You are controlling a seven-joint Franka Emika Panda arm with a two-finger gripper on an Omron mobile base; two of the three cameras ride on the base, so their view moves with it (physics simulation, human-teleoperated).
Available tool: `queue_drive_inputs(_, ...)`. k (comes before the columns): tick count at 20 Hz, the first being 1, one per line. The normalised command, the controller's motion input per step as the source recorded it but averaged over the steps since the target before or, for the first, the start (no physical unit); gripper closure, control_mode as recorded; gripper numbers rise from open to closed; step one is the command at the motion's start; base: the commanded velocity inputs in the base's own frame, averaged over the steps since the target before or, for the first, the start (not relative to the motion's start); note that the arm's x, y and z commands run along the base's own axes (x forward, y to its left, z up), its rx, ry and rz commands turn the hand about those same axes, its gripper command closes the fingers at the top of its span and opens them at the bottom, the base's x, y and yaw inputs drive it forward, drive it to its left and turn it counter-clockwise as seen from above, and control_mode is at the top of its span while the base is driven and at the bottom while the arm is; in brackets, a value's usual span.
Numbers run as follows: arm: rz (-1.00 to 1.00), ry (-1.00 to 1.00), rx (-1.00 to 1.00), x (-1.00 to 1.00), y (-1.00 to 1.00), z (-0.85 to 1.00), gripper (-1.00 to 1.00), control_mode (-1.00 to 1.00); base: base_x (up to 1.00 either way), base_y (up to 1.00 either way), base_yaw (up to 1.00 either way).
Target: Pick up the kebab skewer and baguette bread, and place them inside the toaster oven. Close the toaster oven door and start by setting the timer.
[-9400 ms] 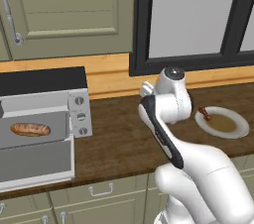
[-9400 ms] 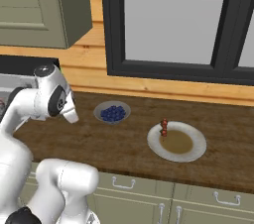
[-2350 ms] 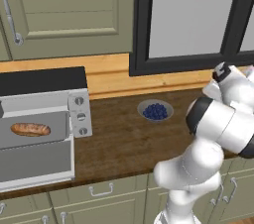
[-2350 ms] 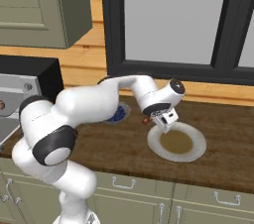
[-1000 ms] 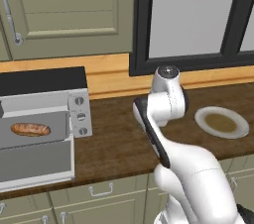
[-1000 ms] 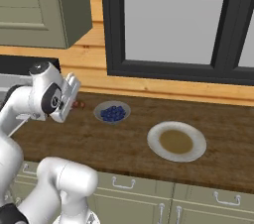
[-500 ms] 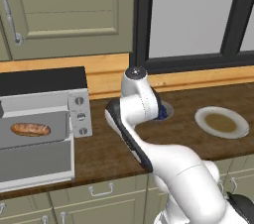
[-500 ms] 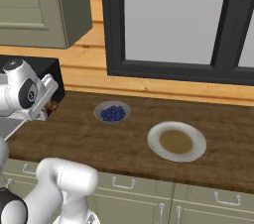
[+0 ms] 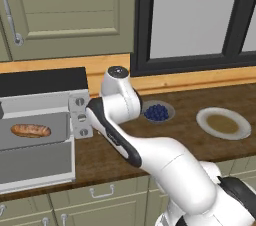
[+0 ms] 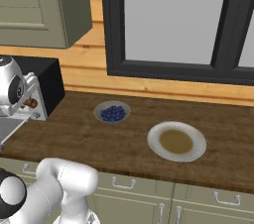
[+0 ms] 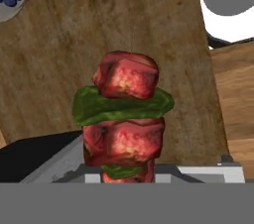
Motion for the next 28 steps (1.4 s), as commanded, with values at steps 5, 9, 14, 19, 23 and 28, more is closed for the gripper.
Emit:
queue_drive_inputs(5,-0.01,0.01,0.06,-0.04,0.67,0.00,1.00,-1.00,0.00,0.00,0.00)
queue_drive_inputs(9,0.00,0.00,0.00,-0.02,0.58,0.00,1.00,-1.00,0.00,0.00,0.00)
queue_drive_inputs(14,0.00,0.00,0.00,0.00,0.68,0.00,1.00,-1.00,0.00,0.00,0.00)
queue_drive_inputs(19,-0.06,-0.04,0.00,0.00,0.81,0.00,1.00,-1.00,0.00,0.00,0.00)
queue_drive_inputs(23,-0.11,-0.05,0.00,0.02,0.84,0.00,1.00,-1.00,0.00,0.00,0.00)
queue_drive_inputs(28,-0.18,0.00,0.00,0.19,0.54,0.00,1.00,-1.00,0.00,0.00,0.00)
